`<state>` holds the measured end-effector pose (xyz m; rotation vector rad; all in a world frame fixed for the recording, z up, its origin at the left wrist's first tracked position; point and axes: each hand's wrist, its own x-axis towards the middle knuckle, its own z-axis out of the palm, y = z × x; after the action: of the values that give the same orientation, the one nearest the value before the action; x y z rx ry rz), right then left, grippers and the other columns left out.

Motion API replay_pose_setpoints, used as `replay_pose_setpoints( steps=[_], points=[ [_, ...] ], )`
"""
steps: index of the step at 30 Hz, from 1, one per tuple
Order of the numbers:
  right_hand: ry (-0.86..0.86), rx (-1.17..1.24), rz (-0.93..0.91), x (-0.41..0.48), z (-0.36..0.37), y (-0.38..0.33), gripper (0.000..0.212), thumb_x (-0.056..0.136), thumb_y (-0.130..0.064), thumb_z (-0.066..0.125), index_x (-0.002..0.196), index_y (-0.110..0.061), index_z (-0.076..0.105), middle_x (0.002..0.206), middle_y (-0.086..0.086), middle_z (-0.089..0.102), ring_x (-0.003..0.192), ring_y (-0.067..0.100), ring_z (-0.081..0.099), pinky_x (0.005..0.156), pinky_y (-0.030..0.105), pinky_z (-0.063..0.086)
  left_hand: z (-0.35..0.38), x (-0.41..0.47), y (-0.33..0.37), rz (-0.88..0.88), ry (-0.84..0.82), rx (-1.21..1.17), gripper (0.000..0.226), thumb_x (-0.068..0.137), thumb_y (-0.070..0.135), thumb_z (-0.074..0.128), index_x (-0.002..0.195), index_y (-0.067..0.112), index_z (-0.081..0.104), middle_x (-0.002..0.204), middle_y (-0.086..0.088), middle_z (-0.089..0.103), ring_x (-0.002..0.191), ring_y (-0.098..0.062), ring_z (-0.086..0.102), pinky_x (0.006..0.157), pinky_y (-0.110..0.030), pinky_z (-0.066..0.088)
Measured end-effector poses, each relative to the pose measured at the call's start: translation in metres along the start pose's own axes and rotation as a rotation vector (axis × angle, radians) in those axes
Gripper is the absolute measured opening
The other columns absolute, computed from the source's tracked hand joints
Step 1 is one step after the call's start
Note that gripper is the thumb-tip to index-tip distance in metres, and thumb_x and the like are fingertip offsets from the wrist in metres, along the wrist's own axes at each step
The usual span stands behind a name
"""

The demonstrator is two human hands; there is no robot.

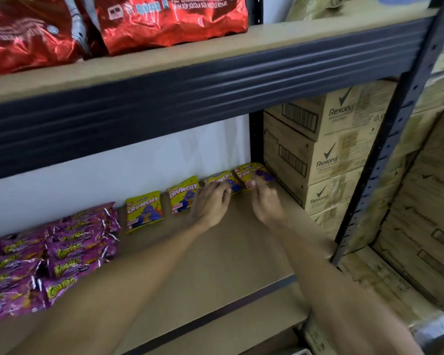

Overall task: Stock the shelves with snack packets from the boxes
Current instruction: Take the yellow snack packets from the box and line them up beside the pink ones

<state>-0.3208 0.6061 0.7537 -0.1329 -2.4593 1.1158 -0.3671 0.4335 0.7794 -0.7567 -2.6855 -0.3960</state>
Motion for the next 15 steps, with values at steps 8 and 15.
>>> replay_pose_setpoints(
  steps=[8, 15],
  points=[
    [-0.049, 0.044, -0.048, -0.073, 0.003, -0.081, 0.038, 0.108, -0.043, 0.029, 0.122, -0.023, 0.058, 0.090, 0.013, 0.071, 0.088, 0.041, 0.066, 0.078, 0.047, 0.053, -0.065, -0.096, 0.003, 0.033, 0.007, -0.097, 0.037, 0.106, 0.032, 0.037, 0.123, 0.012, 0.064, 0.126, -0.004, 0.064, 0.120, -0.024, 0.055, 0.098, -0.039, 0.040],
    [-0.100, 0.095, -0.107, -0.188, 0.018, -0.152, 0.035, 0.107, -0.034, 0.037, 0.073, -0.034, 0.040, 0.055, -0.009, 0.049, 0.049, 0.006, 0.045, 0.058, 0.029, 0.033, -0.130, -0.221, -0.002, -0.066, -0.067, -0.202, 0.043, 0.105, 0.045, 0.028, 0.077, 0.023, 0.052, 0.065, 0.006, 0.055, 0.065, -0.019, 0.058, 0.057, -0.036, 0.044]
  ],
)
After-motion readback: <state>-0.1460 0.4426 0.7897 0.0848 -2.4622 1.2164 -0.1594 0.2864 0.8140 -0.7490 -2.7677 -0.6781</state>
